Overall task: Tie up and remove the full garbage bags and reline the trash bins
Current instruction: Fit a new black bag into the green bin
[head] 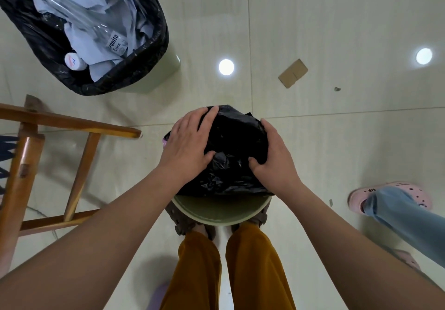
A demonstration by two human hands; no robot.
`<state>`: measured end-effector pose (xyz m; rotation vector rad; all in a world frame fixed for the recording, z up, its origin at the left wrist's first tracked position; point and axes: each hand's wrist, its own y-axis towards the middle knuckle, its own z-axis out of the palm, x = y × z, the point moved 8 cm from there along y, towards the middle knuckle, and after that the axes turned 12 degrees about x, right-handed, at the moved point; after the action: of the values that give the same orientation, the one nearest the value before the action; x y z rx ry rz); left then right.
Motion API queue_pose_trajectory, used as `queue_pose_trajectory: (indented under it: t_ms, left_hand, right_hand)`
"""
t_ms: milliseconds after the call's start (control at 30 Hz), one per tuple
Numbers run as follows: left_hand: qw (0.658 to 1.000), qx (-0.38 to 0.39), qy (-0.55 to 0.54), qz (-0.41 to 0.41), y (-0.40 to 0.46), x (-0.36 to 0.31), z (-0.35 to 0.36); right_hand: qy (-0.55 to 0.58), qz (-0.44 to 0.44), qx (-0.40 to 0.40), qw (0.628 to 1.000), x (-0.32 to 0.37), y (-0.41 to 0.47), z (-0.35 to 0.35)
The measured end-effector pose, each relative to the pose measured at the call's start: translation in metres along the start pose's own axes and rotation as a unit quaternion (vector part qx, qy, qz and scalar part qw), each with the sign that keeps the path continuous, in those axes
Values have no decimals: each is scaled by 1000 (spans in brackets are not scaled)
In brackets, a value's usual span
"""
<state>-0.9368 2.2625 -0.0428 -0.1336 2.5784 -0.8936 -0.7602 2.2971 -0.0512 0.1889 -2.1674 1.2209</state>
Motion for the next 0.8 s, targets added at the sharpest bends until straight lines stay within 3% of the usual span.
queue_pose_trajectory:
  t_ms: [133,267,433,567,800]
  left_hand:
    - [999,14,-47,-15,-1,12,5]
    - [996,-17,-77,-46,-6,26,7]
    - [986,-38,-105,-128,-36,43,9]
    - [968,-11,-148,-201,-57,54,21]
    - [962,-27,-221,-156,-40,40,18]
  right_hand:
    - [66,-3,23,998,2,3,4]
    - [110,0,-4,994,1,11,2]
    - [114,27,-13,993,-13,-20,10]
    - [103,57,-19,993,-29,-41,22]
    - [126,58,-93,986,-33,-32,-10]
